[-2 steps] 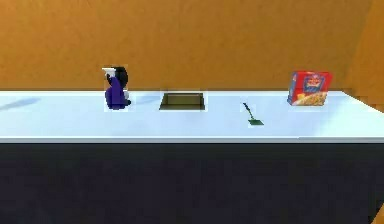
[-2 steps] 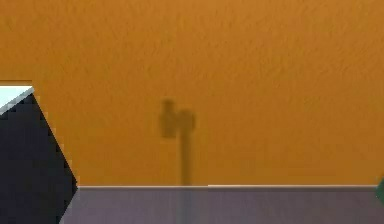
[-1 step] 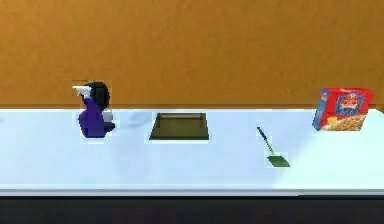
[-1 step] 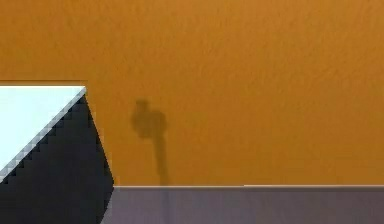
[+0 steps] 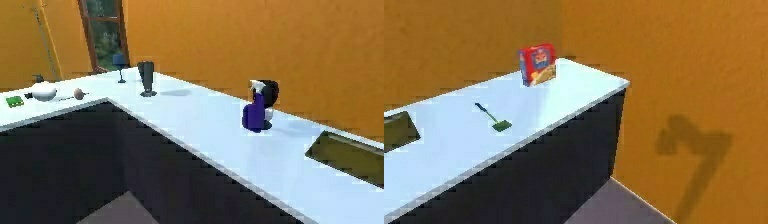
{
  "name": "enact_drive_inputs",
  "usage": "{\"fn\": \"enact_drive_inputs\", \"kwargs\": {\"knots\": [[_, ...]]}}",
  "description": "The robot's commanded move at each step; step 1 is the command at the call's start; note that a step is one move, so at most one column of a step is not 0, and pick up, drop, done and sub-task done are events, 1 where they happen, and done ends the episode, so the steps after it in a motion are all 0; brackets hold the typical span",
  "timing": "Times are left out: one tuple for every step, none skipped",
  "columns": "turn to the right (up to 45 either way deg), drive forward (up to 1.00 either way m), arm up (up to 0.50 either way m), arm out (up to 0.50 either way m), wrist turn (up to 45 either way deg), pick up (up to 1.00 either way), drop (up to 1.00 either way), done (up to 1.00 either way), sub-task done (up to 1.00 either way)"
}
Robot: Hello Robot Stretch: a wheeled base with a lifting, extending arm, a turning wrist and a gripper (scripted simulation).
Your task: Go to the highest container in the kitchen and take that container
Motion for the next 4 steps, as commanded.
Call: {"fn": "enact_drive_inputs", "kwargs": {"knots": [[-45.0, 0.0, 0.0, 0.0, 0.0, 0.0, 0.0, 0.0, 0.0], [-24.0, 0.0, 0.0, 0.0, 0.0, 0.0, 0.0, 0.0, 0.0], [45.0, 0.0, 0.0, 0.0, 0.0, 0.0, 0.0, 0.0, 0.0], [45.0, 0.0, 0.0, 0.0, 0.0, 0.0, 0.0, 0.0, 0.0]]}}
